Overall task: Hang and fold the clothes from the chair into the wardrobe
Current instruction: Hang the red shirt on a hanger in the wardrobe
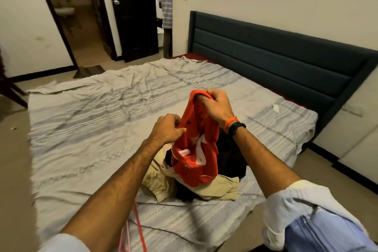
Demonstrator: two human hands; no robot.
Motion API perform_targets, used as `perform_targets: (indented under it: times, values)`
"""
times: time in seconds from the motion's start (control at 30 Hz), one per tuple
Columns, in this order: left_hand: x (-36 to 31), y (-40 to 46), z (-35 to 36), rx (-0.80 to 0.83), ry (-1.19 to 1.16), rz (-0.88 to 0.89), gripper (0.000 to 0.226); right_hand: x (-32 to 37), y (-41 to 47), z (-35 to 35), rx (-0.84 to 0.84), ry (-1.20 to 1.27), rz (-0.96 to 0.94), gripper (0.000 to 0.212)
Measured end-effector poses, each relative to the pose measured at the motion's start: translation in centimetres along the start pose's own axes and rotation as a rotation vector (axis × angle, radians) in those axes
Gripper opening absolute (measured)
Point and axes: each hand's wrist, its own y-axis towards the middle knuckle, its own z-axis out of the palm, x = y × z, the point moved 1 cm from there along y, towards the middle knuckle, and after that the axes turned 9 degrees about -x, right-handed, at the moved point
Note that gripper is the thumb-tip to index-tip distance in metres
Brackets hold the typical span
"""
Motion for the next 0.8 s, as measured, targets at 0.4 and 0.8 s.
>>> perform_targets:
  times: [0.4,0.8]
  values:
    - [-6.5,1.3,-4.4,-0.233,-0.357,0.114,0.016,-1.2,-3.0,-3.3,0.045,-0.664,0.015,0.046]
    - [-8.5,2.0,-6.7,-0.205,-0.016,0.149,0.008,1.5,-0.1,-7.4,-0.224,-0.238,0.0,0.021]
